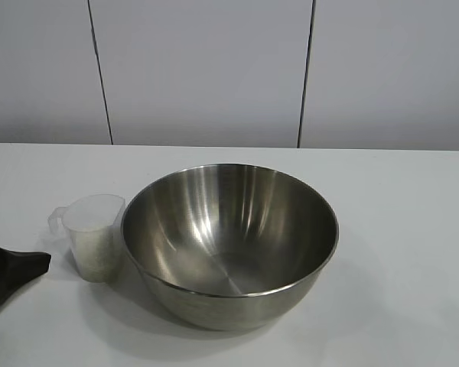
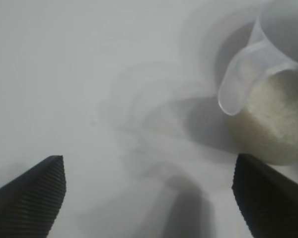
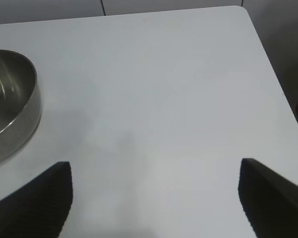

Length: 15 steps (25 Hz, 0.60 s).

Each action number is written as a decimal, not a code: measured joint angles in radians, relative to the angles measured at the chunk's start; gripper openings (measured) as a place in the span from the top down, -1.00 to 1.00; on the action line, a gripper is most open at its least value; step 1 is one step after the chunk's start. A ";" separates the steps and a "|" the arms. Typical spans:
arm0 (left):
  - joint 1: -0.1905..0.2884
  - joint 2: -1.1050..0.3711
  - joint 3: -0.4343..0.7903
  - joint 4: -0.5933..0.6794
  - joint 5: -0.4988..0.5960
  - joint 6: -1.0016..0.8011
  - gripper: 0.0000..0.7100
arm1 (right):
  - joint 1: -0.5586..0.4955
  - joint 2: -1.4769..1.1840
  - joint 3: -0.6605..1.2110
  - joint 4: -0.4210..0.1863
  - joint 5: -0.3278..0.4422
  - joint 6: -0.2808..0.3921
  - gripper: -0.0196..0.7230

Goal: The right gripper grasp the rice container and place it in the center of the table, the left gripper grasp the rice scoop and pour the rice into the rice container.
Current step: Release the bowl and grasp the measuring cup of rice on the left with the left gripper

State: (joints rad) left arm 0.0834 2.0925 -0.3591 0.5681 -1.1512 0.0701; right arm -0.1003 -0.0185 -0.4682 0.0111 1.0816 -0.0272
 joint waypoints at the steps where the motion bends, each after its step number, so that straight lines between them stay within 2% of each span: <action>1: 0.000 0.000 -0.005 0.001 0.000 0.000 -0.84 | 0.000 0.000 0.000 0.000 0.000 0.000 -0.73; 15: 0.000 0.000 -0.073 0.090 -0.001 -0.003 -0.84 | 0.000 0.000 0.000 0.000 0.000 0.000 -0.73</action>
State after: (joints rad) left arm 0.0834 2.0925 -0.4318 0.6585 -1.1523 0.0674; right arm -0.1003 -0.0185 -0.4682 0.0111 1.0816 -0.0272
